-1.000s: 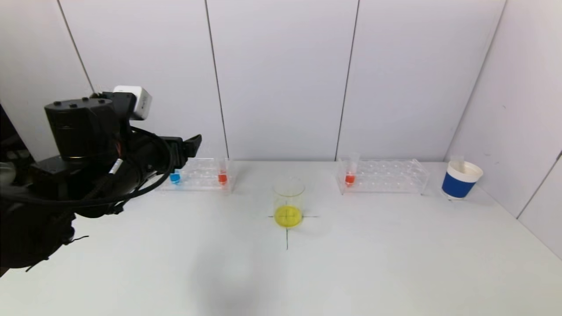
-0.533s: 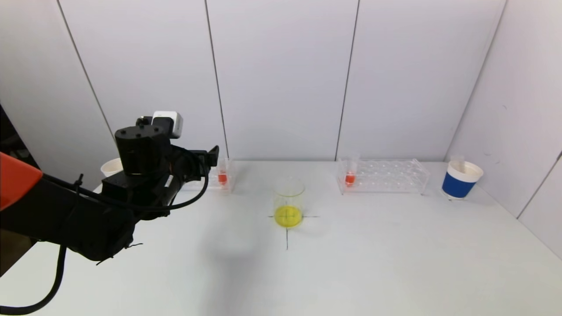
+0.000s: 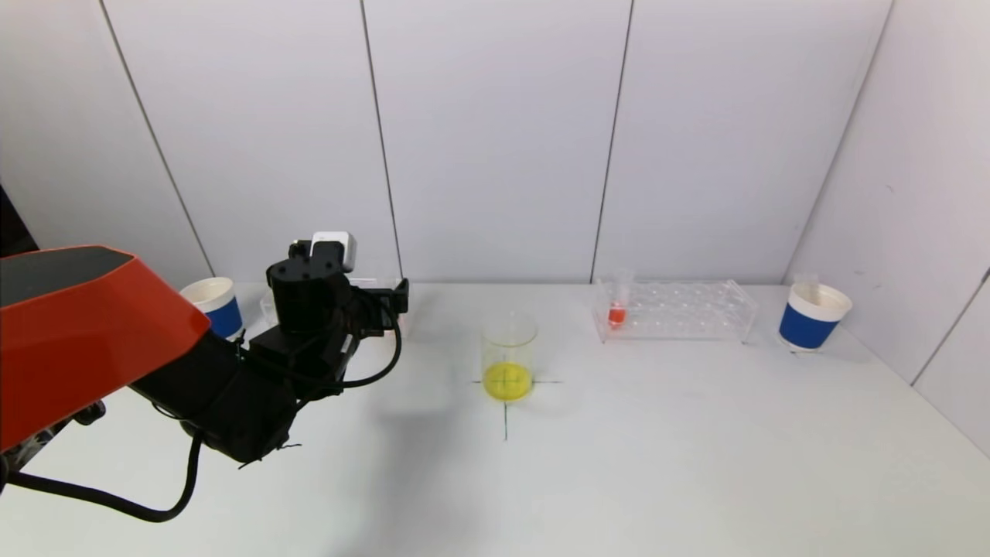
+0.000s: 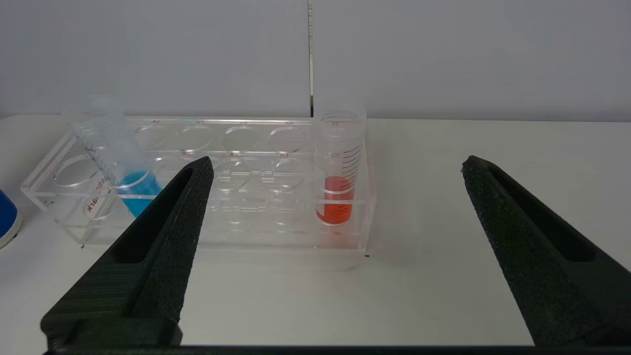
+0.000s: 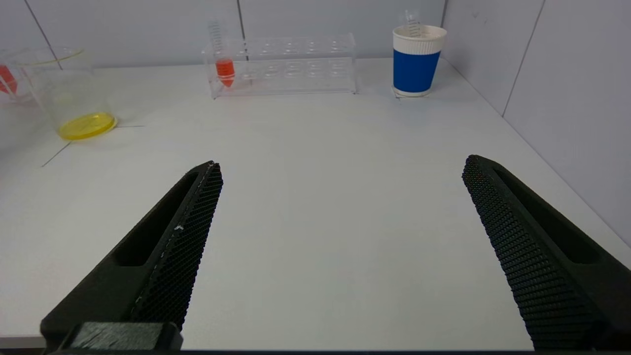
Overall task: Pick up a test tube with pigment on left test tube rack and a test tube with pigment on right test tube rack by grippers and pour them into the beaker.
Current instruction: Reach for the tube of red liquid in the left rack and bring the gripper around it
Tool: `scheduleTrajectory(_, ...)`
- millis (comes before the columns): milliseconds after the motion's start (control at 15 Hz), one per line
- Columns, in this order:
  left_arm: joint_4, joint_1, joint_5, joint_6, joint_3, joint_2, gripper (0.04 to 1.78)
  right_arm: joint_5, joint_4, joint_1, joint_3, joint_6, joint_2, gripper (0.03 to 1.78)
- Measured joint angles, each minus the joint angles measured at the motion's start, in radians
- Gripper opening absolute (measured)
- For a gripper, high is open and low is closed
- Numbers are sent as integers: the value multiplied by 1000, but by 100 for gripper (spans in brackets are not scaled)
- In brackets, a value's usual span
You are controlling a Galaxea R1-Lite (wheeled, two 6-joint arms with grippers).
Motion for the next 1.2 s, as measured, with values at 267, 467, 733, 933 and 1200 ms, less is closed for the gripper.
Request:
scheduleTrajectory(267, -21, 3, 2, -3, -45, 75, 176, 0, 0, 0, 0, 0, 0, 177)
scheduleTrajectory(467, -22, 11, 8, -4, -91, 120, 176, 0, 0, 0, 0, 0, 0, 177)
scheduleTrajectory(733, -21, 34, 19, -3, -148, 169, 176, 0, 0, 0, 0, 0, 0, 177)
scheduleTrajectory(933, -20, 44, 27, -2, -183, 196, 176, 0, 0, 0, 0, 0, 0, 177)
scheduleTrajectory(1200, -15, 46, 28, -2, -217, 219, 176, 0, 0, 0, 0, 0, 0, 177)
